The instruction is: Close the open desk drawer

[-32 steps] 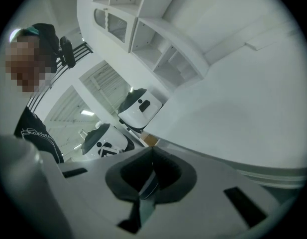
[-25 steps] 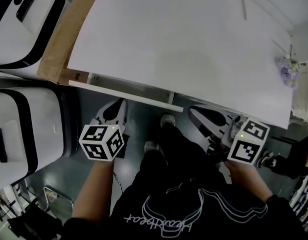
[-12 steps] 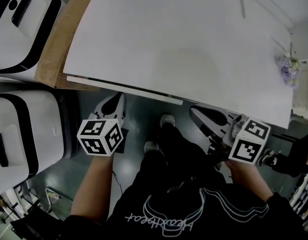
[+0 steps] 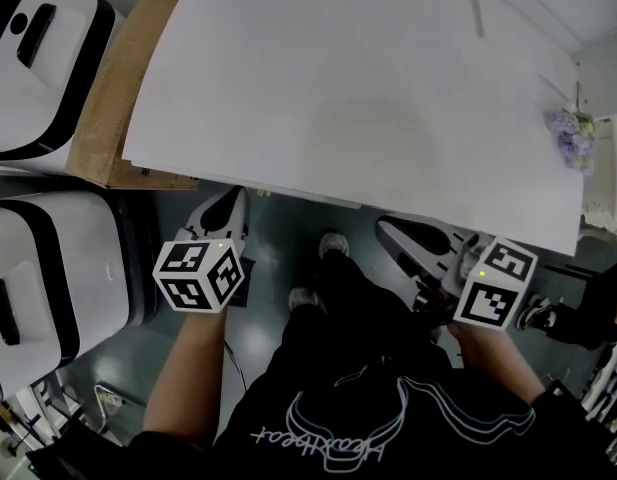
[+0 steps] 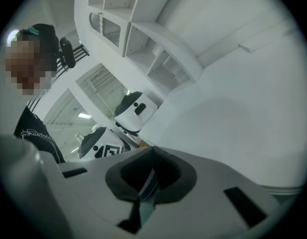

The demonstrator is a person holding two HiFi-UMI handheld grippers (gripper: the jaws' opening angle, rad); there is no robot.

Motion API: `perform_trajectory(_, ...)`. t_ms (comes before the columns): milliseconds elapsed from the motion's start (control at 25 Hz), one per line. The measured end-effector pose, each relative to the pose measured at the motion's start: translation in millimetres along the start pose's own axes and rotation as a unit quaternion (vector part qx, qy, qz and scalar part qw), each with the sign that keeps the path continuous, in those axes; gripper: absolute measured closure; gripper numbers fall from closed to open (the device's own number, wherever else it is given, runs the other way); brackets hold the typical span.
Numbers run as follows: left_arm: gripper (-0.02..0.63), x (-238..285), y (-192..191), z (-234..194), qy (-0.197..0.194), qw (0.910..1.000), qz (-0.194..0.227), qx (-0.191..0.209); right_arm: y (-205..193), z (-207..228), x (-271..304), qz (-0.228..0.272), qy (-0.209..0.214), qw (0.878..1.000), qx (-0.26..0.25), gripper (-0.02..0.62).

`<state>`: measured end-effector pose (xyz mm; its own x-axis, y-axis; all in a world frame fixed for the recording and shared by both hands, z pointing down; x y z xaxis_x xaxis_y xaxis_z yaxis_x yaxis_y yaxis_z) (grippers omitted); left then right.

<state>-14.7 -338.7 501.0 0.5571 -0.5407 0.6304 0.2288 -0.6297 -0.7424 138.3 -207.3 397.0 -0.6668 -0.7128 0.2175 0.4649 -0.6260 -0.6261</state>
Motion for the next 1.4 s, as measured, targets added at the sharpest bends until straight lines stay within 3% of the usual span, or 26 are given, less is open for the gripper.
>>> perform_trajectory(280, 0.601, -5, 4, 3, 0.005, 0.9999, -0.003, 0.011, -1, -8, 6, -0.002, 0.004, 1.0, -0.009, 0.589)
perform_trajectory(760, 0.601, -108, 37, 44, -0.067, 0.9965, 0.051, 0.0, 7, -71, 5, 0.01, 0.02, 0.995, -0.097, 0.589)
perform_trajectory(960, 0.601, -167, 47, 70, -0.109, 0.9914, 0.073, 0.002, 5, -116, 5, 0.025, 0.042, 0.991, -0.128, 0.589)
perform_trajectory(1120, 0.601, -212, 63, 89, -0.14, 0.9851, 0.099, 0.012, 4, -151, 0, 0.025, 0.047, 0.981, -0.186, 0.589)
perform_trajectory(1400, 0.601, -276, 95, 110, -0.166, 0.9735, 0.151, 0.042, 15, -214, -12, 0.052, 0.073, 0.966, -0.242, 0.589)
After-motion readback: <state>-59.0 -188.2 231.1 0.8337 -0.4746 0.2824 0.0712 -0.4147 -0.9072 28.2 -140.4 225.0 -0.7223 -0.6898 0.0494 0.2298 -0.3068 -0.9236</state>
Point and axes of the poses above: the fingertips, and each gripper's own axes: x forward along the fingers, z to its right, y out of its top, the point moved 1 cm from there along -x, backward along the fingers, and after that the axes turned 12 degrees about y, right-handed, at the moved point
